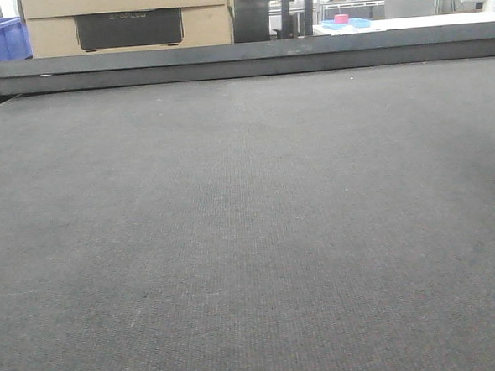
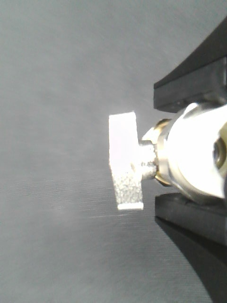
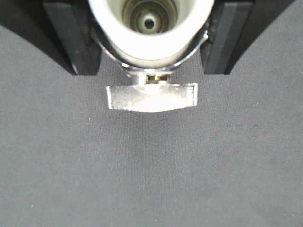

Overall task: Place valve from conveyor to right shelf box
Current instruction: 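Lift both held valves up off the conveyor surface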

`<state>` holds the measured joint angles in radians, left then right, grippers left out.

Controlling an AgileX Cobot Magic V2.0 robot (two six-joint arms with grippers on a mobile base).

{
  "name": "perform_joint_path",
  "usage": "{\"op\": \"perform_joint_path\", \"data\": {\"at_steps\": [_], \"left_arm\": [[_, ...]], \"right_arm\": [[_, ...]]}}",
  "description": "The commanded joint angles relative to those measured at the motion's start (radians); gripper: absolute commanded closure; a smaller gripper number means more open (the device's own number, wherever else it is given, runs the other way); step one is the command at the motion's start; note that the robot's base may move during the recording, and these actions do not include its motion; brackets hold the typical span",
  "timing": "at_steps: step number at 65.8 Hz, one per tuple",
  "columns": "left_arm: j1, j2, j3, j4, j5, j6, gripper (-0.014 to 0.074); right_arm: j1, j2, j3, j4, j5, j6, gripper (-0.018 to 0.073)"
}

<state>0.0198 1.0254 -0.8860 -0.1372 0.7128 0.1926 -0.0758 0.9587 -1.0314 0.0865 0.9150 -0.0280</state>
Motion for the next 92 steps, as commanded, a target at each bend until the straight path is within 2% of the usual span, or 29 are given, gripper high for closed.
{"op": "perform_joint_path", "data": {"at_steps": [1,21,32,37,46,92], "left_arm": [[-0.004,-0.114,0.064,-0.038,-0.105,0.009,0.0707],[-0.004,-0.430,0.201,-0.040,-0.151,0.008,0.0707],[-0.004,-0.541,0.263,-0.040,-0.223,0.006,0.0707],[-0.004,-0.554,0.278,-0.040,-0.231,0.006,0.0707],[-0.004,-0.554,0.278,-0.040,-0.234,-0.045,0.0707],[-0.004,-0.552,0.278,-0.038,-0.232,-0.045,0.0707]], "right_arm": [[0.001,-0.053,0.050,-0.009,-0.081,-0.008,0.0721],[0.001,-0.184,0.224,-0.009,-0.193,-0.008,0.0721],[0.001,-0.252,0.299,-0.009,-0.248,-0.008,0.0721],[0.001,-0.262,0.306,-0.009,-0.257,-0.008,0.0721],[0.001,-0.264,0.306,-0.009,-0.273,-0.008,0.0721],[0.001,-0.264,0.306,-0.009,-0.273,-0.008,0.0721]]}}
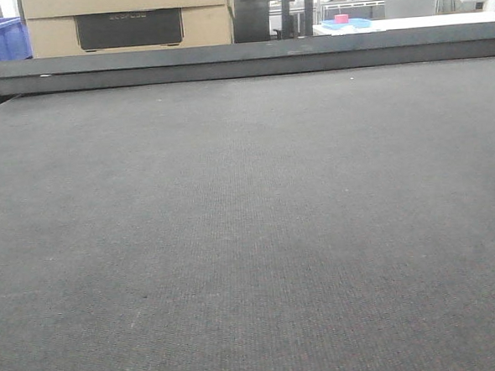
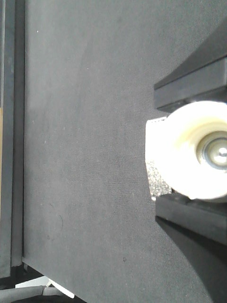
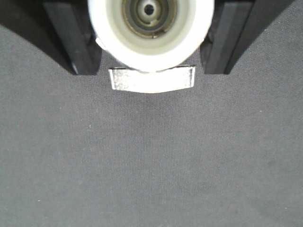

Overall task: Place valve from conveyor to right shelf box
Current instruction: 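Lift both held valves up off the conveyor surface, then drive the base from the conveyor to the shelf of blue bins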

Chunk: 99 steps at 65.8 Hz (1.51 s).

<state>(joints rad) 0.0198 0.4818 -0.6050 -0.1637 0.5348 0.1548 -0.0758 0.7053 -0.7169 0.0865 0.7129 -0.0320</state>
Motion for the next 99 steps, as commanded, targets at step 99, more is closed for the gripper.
{"op": "perform_joint_path", "data": {"at_steps": [99], "left_arm": [[-0.004,-0.009,-0.003,-0.011,-0.054,-0.007,0.0707]], "right_arm": [[0.001,-0.011,-0.008,-0.009,-0.071,-0.004,0.0721]]}}
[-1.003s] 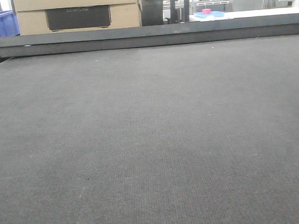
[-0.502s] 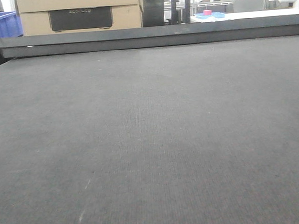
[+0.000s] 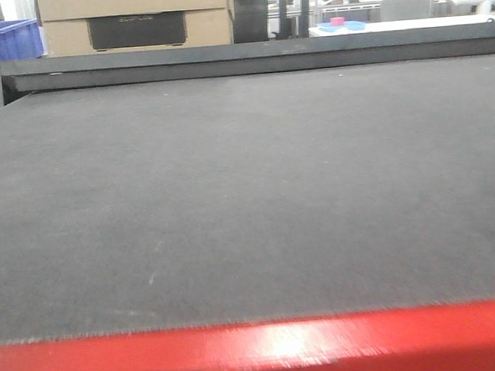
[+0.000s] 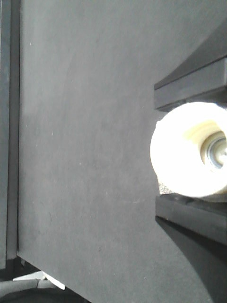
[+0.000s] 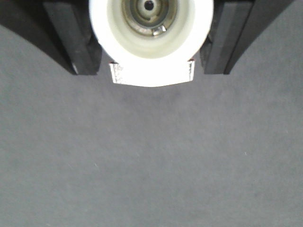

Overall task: Place valve from conveyor to right shelf box
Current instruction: 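Drive the base from the conveyor to the shelf of blue bins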

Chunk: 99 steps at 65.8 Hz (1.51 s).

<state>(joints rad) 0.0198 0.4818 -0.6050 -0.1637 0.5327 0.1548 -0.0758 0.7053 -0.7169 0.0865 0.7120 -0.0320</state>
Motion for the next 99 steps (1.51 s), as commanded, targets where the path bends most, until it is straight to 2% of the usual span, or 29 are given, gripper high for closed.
{"op": "perform_joint_path", "data": {"at_steps": [1,99], "left_arm": [[-0.004,-0.009,-0.003,-0.011,-0.052,-0.007,0.0707],[-0.004,-0.009,-0.003,-0.009,-0.052,-0.007,0.0707]], "right_arm": [[0.001,-0.011,-0.008,-0.009,-0.070,-0.004,0.0721],[0.001,-0.011,-0.008,-0.009,-0.070,-0.004,0.0721]]}}
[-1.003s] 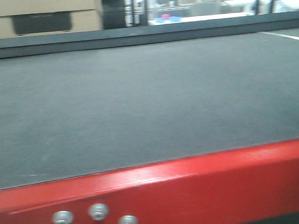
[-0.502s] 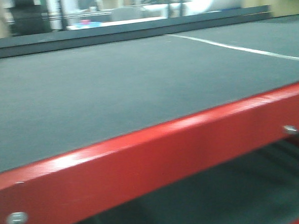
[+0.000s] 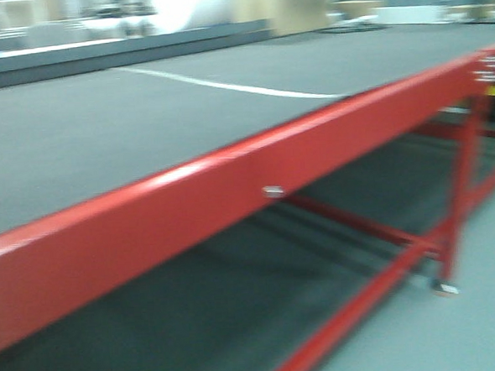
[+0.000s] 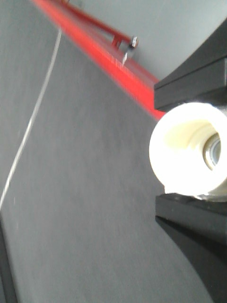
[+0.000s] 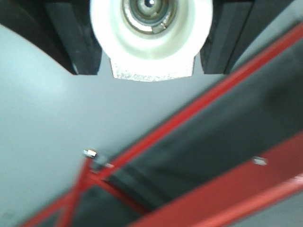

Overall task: Place valve from conveyor to right shelf box
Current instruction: 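Drive the base from the conveyor to the shelf of blue bins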

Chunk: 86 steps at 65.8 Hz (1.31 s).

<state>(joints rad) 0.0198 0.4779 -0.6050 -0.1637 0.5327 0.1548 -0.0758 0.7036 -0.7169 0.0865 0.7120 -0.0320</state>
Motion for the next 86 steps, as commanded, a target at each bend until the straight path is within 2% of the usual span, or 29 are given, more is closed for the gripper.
{"op": "perform_joint_path", "data": {"at_steps": [1,86], "left_arm": [[-0.004,-0.005,-0.003,-0.009,-0.052,-0.007,0.0707],[-0.004,-0.005,-0.003,-0.009,-0.052,-0.007,0.0707]], "right_arm": [[0.001,-0.009,-0.008,-0.009,-0.070,-0.004,0.0721],[0.001,-0.009,-0.008,-0.009,-0.070,-0.004,0.0721]]}}
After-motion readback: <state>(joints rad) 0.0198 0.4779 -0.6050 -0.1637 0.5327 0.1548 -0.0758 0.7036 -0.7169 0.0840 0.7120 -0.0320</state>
